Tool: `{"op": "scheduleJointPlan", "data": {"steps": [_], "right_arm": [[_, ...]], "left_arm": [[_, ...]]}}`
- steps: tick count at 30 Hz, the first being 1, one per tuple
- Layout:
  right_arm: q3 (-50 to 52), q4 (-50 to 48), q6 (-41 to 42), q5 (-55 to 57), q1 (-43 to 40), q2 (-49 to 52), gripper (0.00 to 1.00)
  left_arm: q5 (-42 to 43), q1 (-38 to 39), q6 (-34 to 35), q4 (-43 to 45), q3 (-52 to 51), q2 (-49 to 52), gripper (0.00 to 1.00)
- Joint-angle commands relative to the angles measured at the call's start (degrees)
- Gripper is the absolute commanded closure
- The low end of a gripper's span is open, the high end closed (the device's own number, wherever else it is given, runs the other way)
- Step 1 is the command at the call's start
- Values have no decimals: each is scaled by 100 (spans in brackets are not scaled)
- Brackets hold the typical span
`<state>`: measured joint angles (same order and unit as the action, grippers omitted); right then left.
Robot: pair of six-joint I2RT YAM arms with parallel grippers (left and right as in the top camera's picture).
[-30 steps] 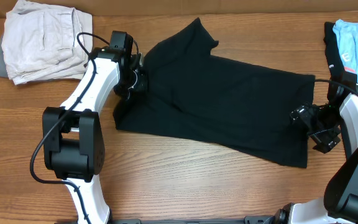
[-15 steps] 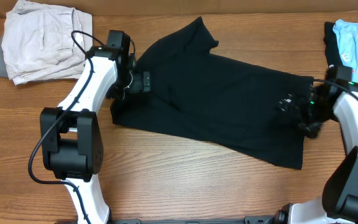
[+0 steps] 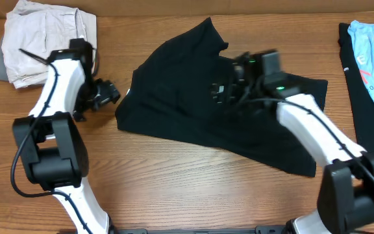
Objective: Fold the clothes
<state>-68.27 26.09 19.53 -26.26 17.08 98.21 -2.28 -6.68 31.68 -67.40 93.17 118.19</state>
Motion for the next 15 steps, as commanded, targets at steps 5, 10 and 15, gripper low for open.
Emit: {"op": "scheduleJointPlan", "data": {"steps": [5,10,15], "right_arm": [[-321,-372,17,745,710,953,0],[-938,52,-874,1401,975,1427,4],[-1255,133,-1082,1491,1200,1639,4]], "left_arm": [[-70,-160,107,-192,116,20,0],[-72,-157,107,-221,116,20,0],[-74,-153,111,-199,116,20,0]]}}
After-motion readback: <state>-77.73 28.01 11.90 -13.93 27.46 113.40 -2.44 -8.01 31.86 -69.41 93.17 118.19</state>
